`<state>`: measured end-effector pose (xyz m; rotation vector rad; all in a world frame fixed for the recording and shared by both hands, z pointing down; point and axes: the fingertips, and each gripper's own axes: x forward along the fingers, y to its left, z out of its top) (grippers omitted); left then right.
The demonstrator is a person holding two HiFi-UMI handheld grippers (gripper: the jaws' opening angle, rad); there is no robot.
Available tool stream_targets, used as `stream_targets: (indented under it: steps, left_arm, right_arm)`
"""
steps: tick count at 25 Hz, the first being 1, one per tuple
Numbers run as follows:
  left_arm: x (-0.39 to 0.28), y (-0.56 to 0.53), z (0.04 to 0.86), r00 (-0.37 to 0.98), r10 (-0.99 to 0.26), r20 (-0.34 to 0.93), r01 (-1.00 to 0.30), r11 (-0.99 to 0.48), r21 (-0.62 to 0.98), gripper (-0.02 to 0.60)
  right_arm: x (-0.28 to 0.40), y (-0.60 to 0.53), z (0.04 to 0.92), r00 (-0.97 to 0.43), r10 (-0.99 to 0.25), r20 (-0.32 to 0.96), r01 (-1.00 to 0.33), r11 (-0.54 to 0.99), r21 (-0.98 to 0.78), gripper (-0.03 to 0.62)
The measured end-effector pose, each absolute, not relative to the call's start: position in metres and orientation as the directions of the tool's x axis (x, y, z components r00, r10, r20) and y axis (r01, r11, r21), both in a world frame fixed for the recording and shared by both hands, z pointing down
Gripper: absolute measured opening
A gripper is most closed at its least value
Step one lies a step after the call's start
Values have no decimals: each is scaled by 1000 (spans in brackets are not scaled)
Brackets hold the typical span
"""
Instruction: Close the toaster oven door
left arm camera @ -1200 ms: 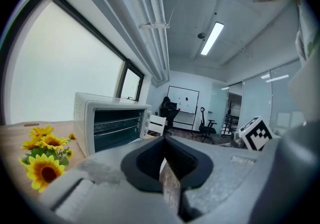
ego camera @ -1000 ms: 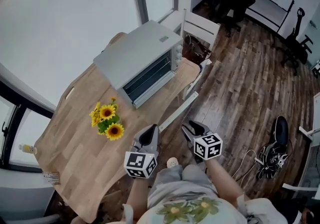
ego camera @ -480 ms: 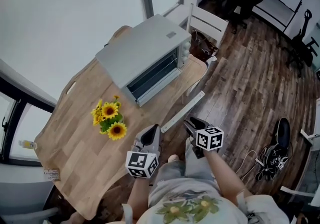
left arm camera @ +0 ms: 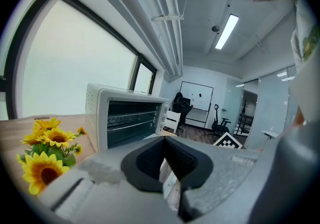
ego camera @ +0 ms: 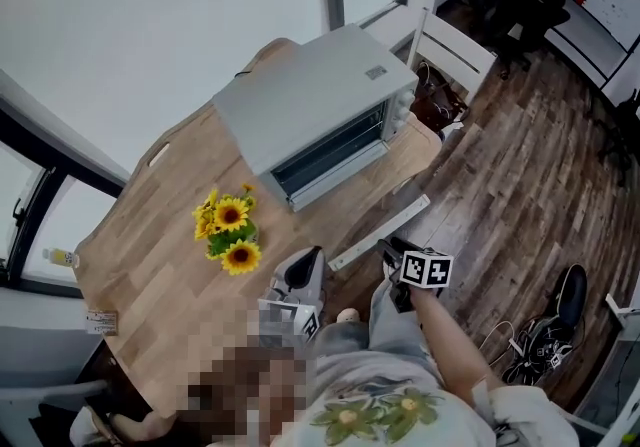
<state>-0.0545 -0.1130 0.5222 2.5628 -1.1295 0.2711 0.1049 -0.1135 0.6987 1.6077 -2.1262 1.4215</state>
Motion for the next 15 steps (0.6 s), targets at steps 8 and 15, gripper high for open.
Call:
stream_targets:
  steps: [8,15]
  left_arm:
    - [-46,-126,528,643,-693,326,-764,-607,217,3]
    - [-46,-135,528,628,-704,331,-777,-590,219,3]
  right_arm:
    - [114,-135,730,-490,-672,555,-672,-114,-731,192]
    - [111,-140,723,-525,-685,505,-626,-91,-774,192]
